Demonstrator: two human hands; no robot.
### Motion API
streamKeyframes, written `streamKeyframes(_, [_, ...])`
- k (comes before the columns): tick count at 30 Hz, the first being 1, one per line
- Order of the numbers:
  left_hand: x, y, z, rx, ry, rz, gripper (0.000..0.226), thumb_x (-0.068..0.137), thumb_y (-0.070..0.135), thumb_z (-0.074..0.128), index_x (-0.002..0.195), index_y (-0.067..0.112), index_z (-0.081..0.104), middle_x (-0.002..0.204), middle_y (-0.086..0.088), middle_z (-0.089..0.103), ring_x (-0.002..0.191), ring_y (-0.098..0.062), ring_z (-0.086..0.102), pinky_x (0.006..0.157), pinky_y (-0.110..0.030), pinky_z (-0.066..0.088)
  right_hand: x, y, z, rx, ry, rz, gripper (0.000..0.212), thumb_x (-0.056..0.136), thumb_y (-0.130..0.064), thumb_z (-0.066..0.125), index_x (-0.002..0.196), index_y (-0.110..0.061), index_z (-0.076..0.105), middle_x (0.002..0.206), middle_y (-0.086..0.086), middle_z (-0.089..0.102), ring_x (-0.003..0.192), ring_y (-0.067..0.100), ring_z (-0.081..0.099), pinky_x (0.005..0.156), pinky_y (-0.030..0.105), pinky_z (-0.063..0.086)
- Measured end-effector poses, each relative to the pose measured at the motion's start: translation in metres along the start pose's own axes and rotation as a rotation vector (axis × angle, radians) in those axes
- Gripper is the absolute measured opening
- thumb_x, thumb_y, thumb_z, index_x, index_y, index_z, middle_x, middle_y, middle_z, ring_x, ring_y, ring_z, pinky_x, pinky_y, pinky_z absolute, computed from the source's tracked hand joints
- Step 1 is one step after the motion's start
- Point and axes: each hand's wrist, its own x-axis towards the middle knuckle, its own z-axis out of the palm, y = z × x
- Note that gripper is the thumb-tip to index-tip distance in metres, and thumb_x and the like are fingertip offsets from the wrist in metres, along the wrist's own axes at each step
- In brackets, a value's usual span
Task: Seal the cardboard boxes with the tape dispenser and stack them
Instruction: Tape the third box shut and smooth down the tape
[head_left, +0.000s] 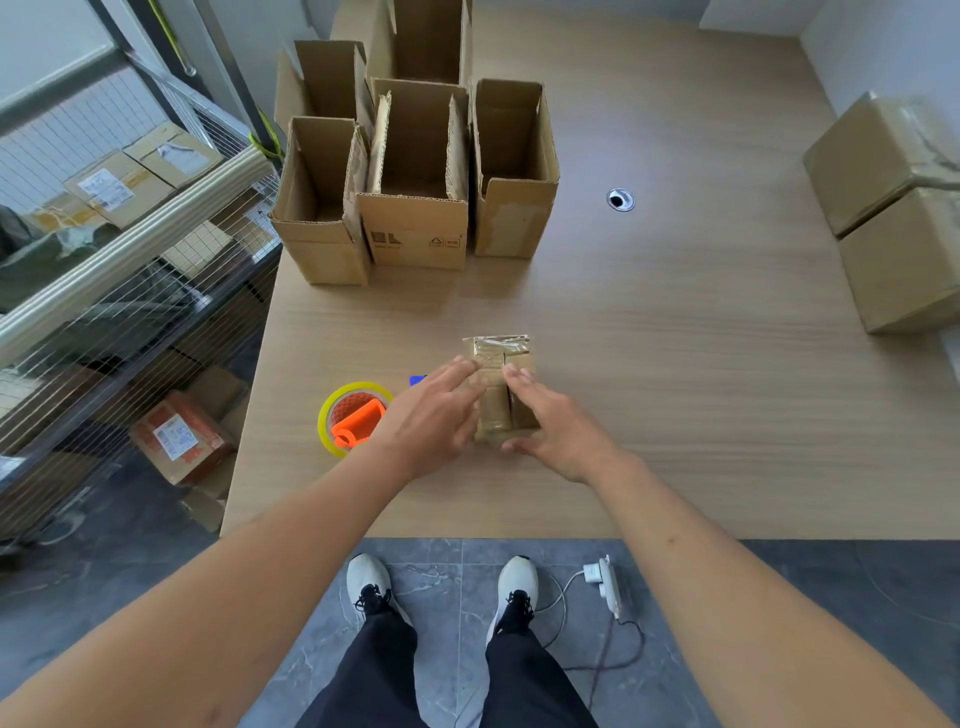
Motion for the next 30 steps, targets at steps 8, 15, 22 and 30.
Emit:
streamKeyframes(8, [0.005,0.007,0.022,0.041,-0.042,0.058,0.066,0.094,0.056,0.051,0.129,0.002,0.068,0.139,-0.016,0.06,0.137,-0.033,0.052,0.116,-0.049,0.04,-0.001,0.022,0.006,-0.011,0.082,-0.103,0.089,0.086,-0.014,0.08,0.159,-0.016,0.029,0.165,-0.005,0.027,0.153,0.009,0.021,0.124,0.025,0.021])
streamKeyframes(15, [0.003,-0.003,0.039,0.133,0.185,0.206,0.046,0.088,0.034,0.073,0.119,0.001,0.072,0.131,-0.018,0.065,0.127,-0.037,0.06,0.108,-0.051,0.048,0.0,0.042,0.028,-0.253,0.292,-0.316,0.072,0.088,-0.018,0.076,0.152,-0.011,0.045,0.16,0.002,0.041,0.148,0.012,0.034,0.118,0.027,0.033])
streamKeyframes(22, [-0.003,-0.018,0.047,0.092,0.176,0.242,0.049,0.093,0.032,0.072,0.131,0.003,0.066,0.141,-0.016,0.059,0.141,-0.034,0.047,0.117,-0.047,0.039,0.005,0.068,0.046,-0.31,0.354,-0.486,0.063,0.099,-0.012,0.064,0.155,-0.005,0.037,0.164,0.01,0.031,0.154,0.021,0.025,0.122,0.037,0.032])
streamKeyframes(30, [-0.008,-0.013,0.054,0.034,0.184,0.186,0.051,0.088,0.02,0.079,0.133,0.002,0.064,0.147,-0.016,0.054,0.145,-0.034,0.042,0.118,-0.052,0.037,0.003,0.07,0.043,-0.286,0.345,-0.492,0.057,0.101,-0.003,0.055,0.155,-0.009,0.038,0.164,0.006,0.032,0.154,0.019,0.025,0.121,0.034,0.034])
